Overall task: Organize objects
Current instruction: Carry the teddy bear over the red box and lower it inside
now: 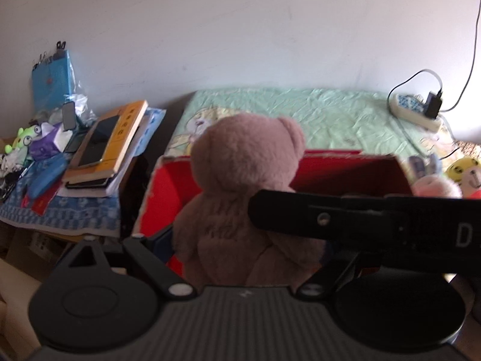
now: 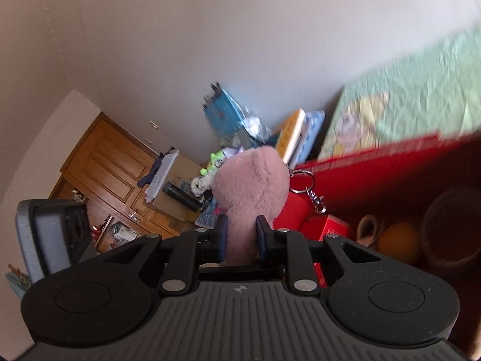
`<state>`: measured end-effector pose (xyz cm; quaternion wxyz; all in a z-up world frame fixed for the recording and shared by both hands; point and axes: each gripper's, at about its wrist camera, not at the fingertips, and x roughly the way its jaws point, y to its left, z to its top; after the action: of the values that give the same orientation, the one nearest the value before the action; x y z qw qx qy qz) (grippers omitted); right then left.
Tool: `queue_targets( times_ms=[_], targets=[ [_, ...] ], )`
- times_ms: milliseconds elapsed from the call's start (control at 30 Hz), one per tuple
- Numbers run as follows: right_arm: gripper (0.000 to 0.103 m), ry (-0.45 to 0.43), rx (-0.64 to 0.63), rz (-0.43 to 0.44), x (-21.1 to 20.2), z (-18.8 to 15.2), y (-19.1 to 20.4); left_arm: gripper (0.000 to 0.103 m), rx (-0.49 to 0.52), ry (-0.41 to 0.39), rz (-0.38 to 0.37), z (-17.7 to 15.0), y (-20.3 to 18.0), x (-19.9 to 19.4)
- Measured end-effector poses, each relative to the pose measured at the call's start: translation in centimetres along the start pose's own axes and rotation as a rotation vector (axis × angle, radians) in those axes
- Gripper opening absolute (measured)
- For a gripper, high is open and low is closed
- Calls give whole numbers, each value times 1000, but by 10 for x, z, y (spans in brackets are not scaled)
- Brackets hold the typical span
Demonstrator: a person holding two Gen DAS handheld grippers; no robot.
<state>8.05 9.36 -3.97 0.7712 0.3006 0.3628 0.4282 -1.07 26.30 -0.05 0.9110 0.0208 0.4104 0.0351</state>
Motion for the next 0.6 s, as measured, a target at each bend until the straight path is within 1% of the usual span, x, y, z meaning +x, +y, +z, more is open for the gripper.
queue_targets(
  times_ms=[167,300,433,500,600],
  targets=[
    [23,23,86,-46,39,-8,-5,85,19,52,5,-9,25,28],
    [23,44,135,-81,54,-12,-14,83,44,82,-10,-15,34,43],
    [24,57,156,-140,67,-13,-21,83,83,90,-17,-19,31,51],
    [24,64,172,-153,70,-14,-24,85,101,75,-29,-22,31,51],
    [25,82,139,-225,74,-15,-21,86,120,72,-65,-25,30,48]
  ],
)
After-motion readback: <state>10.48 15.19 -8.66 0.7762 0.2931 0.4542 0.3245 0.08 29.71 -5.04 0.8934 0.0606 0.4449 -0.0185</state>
